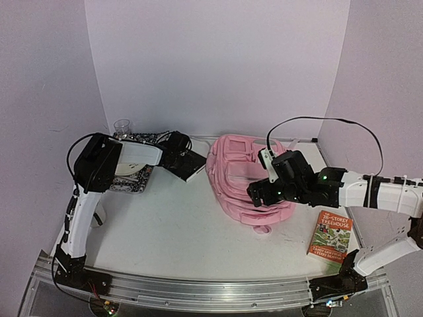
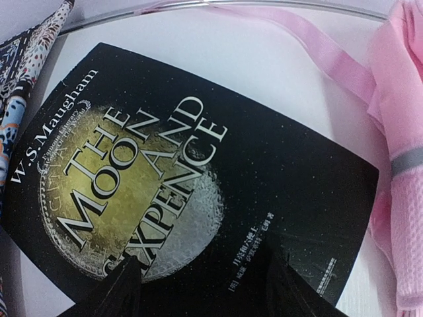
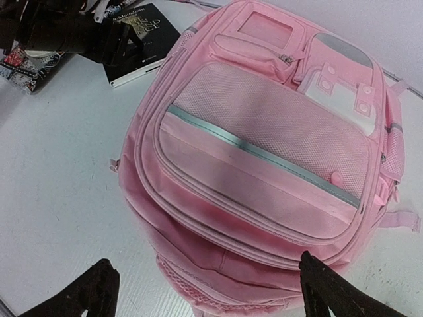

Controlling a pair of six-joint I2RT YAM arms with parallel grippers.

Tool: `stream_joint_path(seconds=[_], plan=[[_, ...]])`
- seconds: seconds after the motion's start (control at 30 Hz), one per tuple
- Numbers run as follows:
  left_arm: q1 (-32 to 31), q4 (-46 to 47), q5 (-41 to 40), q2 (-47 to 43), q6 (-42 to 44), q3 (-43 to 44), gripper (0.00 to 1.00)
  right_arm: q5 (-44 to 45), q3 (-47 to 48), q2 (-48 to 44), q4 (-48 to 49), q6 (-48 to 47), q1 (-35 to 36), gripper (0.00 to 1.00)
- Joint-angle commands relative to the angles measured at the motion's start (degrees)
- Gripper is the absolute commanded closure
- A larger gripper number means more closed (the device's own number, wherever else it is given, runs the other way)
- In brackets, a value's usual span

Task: Pack the student bag
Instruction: Place the largest pocket of the student bag, then move the book to the center of the board, then adjust the book at the center of the board.

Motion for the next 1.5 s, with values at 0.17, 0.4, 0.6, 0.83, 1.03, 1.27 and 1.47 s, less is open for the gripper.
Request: stream_joint_path(seconds=[0.17, 0.4, 0.6, 0.83, 1.03, 1.27, 1.47], plan=[[-12.15, -12.6, 3.5, -2.73, -7.55, -25.75, 0.41, -1.97, 1.31, -1.1, 2.62, -1.95, -0.25, 0.02], [-20.8, -11.51, 3.35, -14.37, -13.39, -41.01, 0.41, -5.79, 2.98, 0.49, 2.91, -2.28, -0.23, 0.02], [-24.65, -11.63, 6.42, -26.97, -18.66, -51.09, 0.41, -9.22, 5.04, 3.6, 3.53, -3.25, -0.18, 0.02], [-23.76, -13.37, 6.51, -38.93, -21.59, -51.69, 0.3, -10.2, 6.61, 5.38, 3.92, -4.5, -0.18, 0.02], [-16.24, -13.45, 7.25, -38.54, -22.33, -43.94, 0.17, -11.36, 6.55, 5.55, 3.95, -4.44, -0.14, 0.02], [-6.98, -13.32, 8.34, -36.14, -25.04, -43.65, 0.0, -11.75, 4.86, 3.99, 4.36, -3.95, -0.18, 0.02], [-7.4, -13.14, 10.39, -27.67, -21.5, -40.15, 0.01, -14.5, 6.08, 6.8, 5.48, -4.06, -0.14, 0.02]])
